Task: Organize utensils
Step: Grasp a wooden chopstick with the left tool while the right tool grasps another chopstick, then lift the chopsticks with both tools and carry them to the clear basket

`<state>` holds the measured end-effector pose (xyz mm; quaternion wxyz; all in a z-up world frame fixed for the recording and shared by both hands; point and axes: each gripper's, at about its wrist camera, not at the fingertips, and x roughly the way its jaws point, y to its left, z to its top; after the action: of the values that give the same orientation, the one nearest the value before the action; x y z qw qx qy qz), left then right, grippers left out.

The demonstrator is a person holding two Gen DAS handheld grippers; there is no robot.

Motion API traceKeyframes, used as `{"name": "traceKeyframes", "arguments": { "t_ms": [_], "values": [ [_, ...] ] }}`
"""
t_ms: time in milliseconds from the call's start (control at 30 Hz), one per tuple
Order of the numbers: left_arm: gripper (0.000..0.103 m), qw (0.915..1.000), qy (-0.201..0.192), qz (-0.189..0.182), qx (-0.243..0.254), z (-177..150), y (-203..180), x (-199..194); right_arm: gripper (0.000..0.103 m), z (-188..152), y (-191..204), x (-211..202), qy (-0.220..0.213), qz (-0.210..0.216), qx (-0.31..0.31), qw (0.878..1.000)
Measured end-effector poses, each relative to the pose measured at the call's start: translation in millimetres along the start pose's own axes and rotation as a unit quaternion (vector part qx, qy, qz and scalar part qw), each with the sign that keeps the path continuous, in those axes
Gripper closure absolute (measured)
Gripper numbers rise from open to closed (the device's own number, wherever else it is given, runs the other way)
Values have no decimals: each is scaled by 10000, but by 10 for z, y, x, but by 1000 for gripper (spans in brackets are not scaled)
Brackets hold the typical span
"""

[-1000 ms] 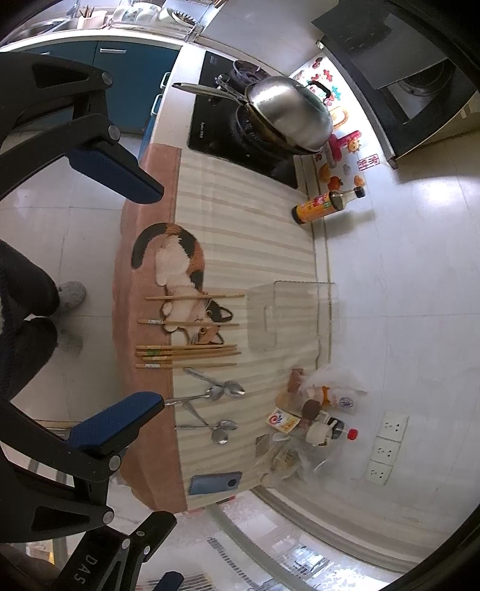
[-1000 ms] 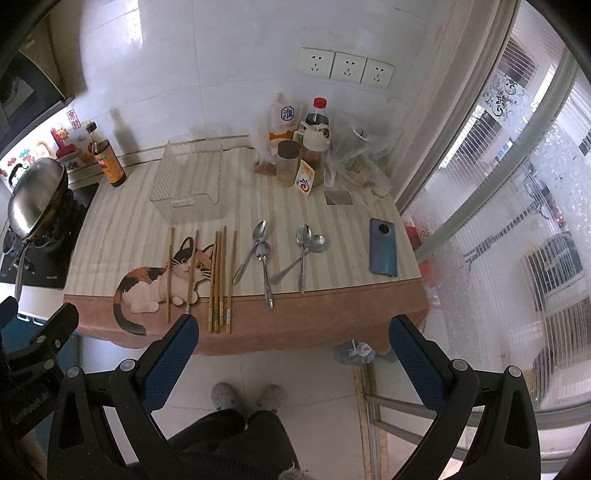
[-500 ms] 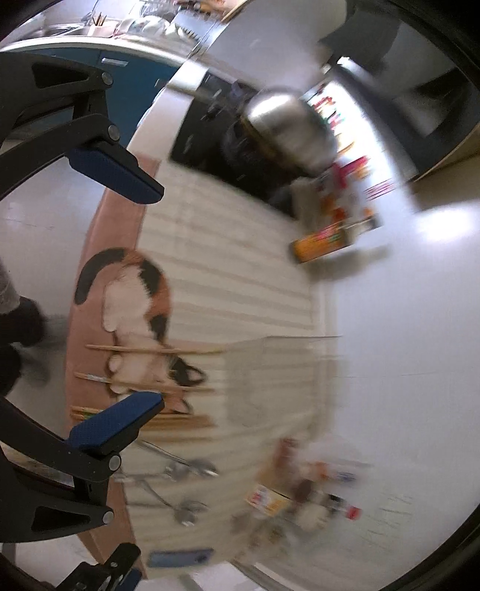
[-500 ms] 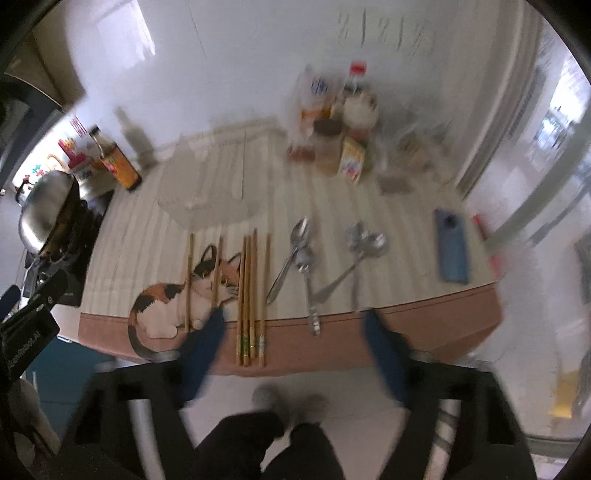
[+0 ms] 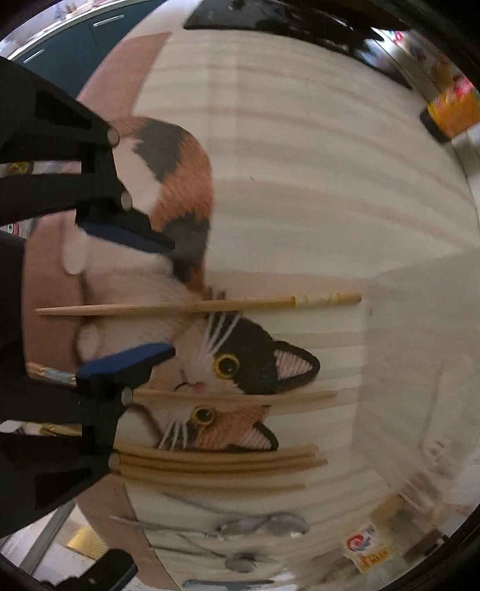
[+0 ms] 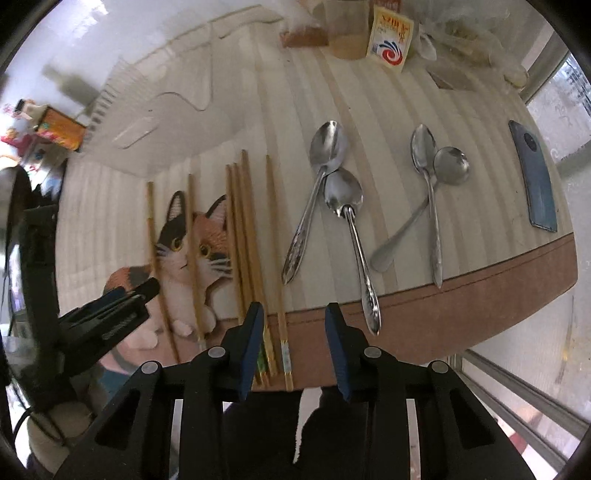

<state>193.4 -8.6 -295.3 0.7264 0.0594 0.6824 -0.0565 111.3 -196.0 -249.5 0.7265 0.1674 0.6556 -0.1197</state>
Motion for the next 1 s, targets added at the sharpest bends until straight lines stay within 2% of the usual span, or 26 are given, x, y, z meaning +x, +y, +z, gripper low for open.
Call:
{"name": "traceKeyframes", "arguments": {
  "t_ms": [33,100,200,367,467,533,600,667,800,933,1000],
  "values": [
    [69,10000,-36,-37,22,4,5,18,67,34,7,34,23,-20,35,10000],
    [98,9999,-123,-4,87,-3,33,7,67,87,56,101,96,-33,82,9999],
    [98,9999,-106,68,-62,-95,254,14,67,167,205,228,228,13,29,9997],
    [98,9988,37,213,-442,-325,755,27,67,200,763,551,470,139,-435,9979],
    [98,9983,1,217,-537,-411,925,50,67,199,1044,782,627,59,-700,9956],
    [98,9985,11,127,-534,-452,944,60,64,181,1205,937,714,-227,-879,9933],
    [98,9988,-16,77,-491,-476,995,44,69,163,1370,953,673,-488,-1132,9901],
    [98,9988,-53,21,-488,-501,1051,23,95,154,1465,957,670,-670,-1207,9882],
    [97,9991,-59,-44,-420,-482,1166,36,96,67,1616,967,721,-813,-1414,9840],
    [96,9991,-53,-96,-405,-650,1220,21,95,20,1730,1011,655,-896,-1399,9839],
    [96,9992,-36,-86,-397,-463,1214,8,95,22,1800,1038,637,-978,-1496,9818]
  ]
}}
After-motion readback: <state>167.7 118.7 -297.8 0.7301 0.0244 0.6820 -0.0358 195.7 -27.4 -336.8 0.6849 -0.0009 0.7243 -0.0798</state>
